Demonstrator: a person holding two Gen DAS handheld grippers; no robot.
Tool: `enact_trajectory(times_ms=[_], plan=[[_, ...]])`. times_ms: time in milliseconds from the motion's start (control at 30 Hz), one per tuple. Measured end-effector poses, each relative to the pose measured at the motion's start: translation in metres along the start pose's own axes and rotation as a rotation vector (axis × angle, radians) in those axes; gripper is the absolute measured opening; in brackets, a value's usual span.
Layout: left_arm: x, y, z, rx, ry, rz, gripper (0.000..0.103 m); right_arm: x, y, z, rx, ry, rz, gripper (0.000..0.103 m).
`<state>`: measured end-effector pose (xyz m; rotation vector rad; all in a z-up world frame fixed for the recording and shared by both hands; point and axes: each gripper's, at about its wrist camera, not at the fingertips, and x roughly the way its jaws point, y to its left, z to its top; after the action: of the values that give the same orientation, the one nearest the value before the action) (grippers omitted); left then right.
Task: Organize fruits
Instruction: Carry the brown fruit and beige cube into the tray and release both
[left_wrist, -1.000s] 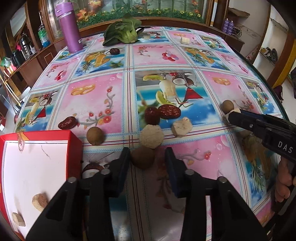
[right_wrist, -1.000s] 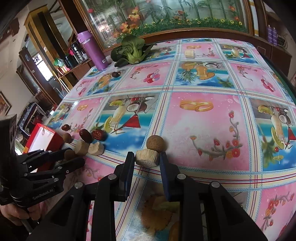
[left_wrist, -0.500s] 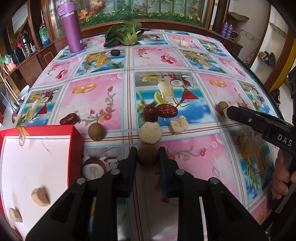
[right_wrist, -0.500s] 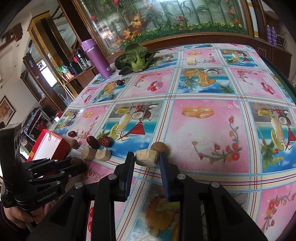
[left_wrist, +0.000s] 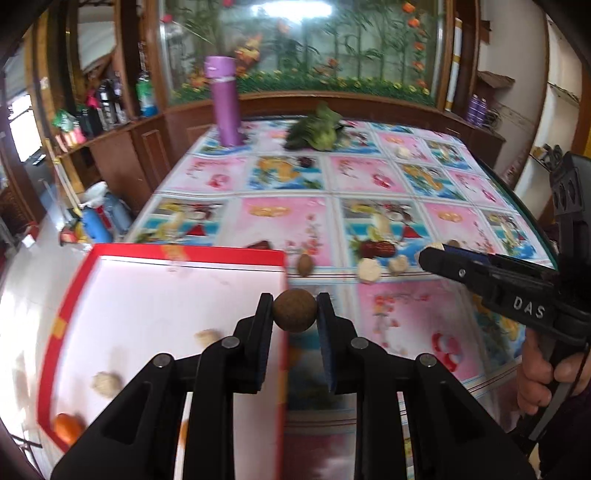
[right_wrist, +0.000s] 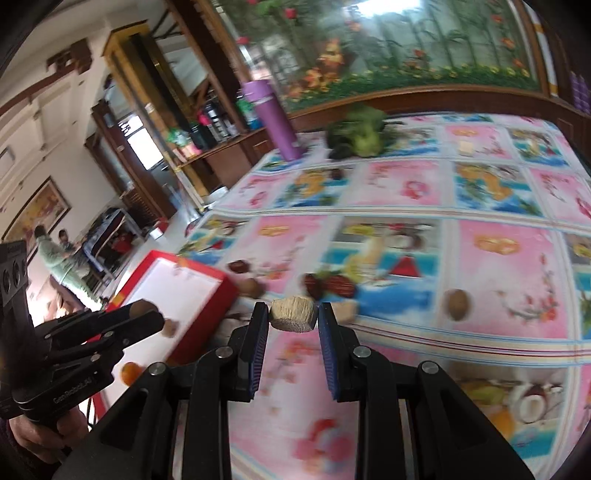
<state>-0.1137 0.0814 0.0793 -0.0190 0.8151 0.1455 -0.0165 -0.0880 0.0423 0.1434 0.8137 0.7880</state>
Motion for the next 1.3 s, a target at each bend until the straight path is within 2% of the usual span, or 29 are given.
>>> enact_trajectory(times_ms=[200,467,833,1100,1300], plan=[[-0.013,0.048,-0.017,-0.077,-0.026,0.08,0.025,0.027,0.064,0.004,-0.081,0.039,0.056,0.026],[-0.02,0.086,-0.033,-0.128,-0.048,0.148,0.025,0.051,0.111,-0.006,-0.16,0.088,0.077,0.026],[-0.008,0.121,-0.053,-0.168,-0.014,0.241,0.025,0.083,0.134,-0.024,-0.215,0.176,0.053,0.026],[0.002,0.132,-0.063,-0.176,0.019,0.281,0.026,0.097,0.138,-0.036,-0.229,0.232,0.023,0.026],[0.007,0.133,-0.066,-0.171,0.032,0.297,0.026,0.101,0.142,-0.037,-0.259,0.232,0.004,0.026]])
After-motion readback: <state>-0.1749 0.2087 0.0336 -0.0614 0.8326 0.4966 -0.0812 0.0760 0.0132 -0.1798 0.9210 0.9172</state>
